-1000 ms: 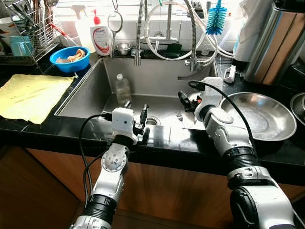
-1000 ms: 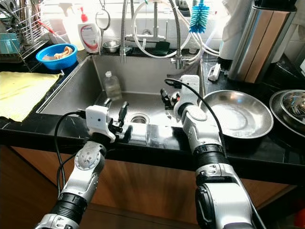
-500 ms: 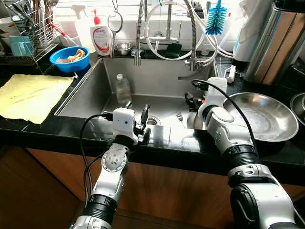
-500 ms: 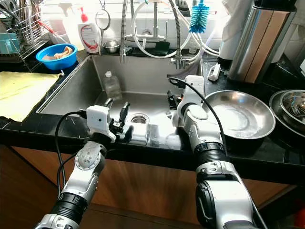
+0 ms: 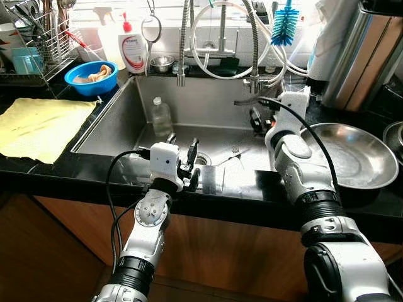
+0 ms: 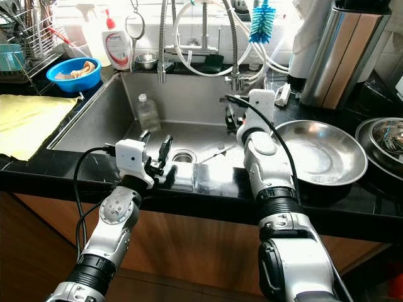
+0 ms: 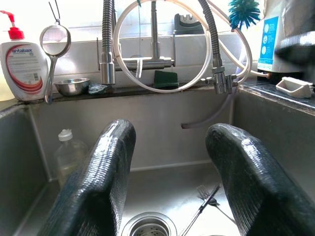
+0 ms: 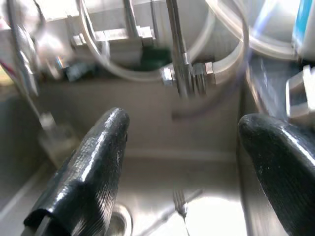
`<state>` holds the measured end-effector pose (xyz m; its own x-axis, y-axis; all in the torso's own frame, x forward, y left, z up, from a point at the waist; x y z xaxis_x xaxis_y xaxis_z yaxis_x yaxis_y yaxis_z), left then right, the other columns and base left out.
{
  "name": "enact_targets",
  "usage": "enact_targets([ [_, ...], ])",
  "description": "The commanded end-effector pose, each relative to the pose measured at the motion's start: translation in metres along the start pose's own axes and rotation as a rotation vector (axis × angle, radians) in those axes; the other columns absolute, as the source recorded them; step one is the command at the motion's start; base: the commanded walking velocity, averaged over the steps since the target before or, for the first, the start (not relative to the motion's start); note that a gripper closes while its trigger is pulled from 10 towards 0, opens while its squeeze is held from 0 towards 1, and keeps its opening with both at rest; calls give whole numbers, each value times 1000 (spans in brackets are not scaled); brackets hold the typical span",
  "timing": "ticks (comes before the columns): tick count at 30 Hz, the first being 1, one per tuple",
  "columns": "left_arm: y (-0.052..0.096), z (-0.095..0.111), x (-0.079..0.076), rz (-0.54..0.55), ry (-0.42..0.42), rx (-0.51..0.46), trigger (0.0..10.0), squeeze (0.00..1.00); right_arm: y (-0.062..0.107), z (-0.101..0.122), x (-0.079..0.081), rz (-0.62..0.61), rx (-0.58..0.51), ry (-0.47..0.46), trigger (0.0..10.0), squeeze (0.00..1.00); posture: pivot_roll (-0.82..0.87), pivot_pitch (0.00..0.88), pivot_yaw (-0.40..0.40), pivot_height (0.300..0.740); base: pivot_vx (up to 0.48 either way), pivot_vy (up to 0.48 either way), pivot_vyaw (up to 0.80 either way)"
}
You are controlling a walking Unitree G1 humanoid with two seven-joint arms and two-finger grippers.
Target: Kitchen organization
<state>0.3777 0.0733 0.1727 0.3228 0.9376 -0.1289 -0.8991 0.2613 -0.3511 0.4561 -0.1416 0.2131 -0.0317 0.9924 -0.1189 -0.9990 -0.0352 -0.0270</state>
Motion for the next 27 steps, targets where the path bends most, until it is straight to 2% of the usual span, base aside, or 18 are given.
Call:
enact_targets([
  [1,-2,0,1,2,6,0,10000,0,3,10,5,5,-54,9,10000,0,-147,0,58,740,0,0,0],
  [4,-2,0,0,1,8,1,10000,0,6,9,6,14,-53,42,10000,0,-148,0,56,740,0,0,0],
  [6,-1,-1,0,3,9,2,10000,0,9,2,4,4,-5,109,10000,0,-148,0,53,740,0,0,0],
  [8,-1,-1,2,9,9,3,10000,0,16,5,-4,-15,41,187,10000,0,-158,0,53,740,0,0,0],
  [11,-1,-1,2,9,9,3,10000,0,19,8,-8,-30,55,183,10000,0,-158,0,53,740,0,0,0],
  [14,-1,-2,1,3,13,7,10000,0,31,11,0,-8,69,171,10000,0,-165,0,54,740,0,0,0],
  [19,-1,-3,0,4,14,8,10000,0,45,9,0,-12,107,171,10000,0,-169,0,48,740,0,0,0],
  [25,-1,-6,-1,-7,18,23,10000,0,61,-9,-9,-45,207,152,10000,0,-185,0,49,740,0,0,0],
  [26,-1,-6,-1,-8,18,23,10000,0,61,-10,-10,-48,214,149,10000,137,-185,0,49,740,0,0,0],
  [27,-1,-7,-1,-8,19,24,10000,0,62,-11,-10,-50,219,147,10000,137,-185,0,49,740,0,0,0],
])
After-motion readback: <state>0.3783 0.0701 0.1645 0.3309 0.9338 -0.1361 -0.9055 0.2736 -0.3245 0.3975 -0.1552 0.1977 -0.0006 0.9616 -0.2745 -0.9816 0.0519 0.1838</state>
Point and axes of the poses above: a point about 5 cm out from each wrist's last joint towards the gripper, its own y axis pointing back from the gripper into the wrist, its own z axis along the axis of the wrist's last joint, x = y × z, the point moved 6 cm from there along -y, pointing out of the wrist towards the gripper, and after that the axes turned 10 degrees about y, right-handed, at the moved point
